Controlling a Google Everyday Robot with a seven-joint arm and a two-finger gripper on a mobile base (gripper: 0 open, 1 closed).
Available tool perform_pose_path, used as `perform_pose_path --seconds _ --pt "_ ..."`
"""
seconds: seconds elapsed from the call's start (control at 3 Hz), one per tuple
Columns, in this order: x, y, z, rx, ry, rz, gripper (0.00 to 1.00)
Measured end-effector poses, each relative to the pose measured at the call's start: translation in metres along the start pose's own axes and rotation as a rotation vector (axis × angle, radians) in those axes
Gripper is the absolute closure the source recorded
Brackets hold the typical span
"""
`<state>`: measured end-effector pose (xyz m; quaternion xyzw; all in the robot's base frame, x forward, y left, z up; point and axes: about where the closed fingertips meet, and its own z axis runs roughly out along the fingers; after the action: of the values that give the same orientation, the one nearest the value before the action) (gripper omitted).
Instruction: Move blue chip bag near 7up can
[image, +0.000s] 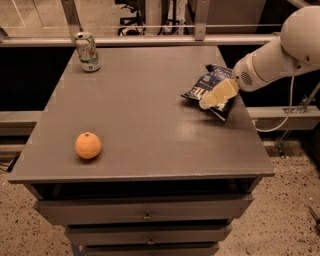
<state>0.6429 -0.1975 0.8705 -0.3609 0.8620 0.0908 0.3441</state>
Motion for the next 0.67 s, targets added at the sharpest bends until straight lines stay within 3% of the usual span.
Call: perform_pose_path --seconds 0.33,0.67 --pt "0.0052 -0.0074 0.0144 0.006 -0.011 0.050 0.17" --pt "-0.0009 -0.0061 0.0220 0.008 -0.038 0.054 0.48"
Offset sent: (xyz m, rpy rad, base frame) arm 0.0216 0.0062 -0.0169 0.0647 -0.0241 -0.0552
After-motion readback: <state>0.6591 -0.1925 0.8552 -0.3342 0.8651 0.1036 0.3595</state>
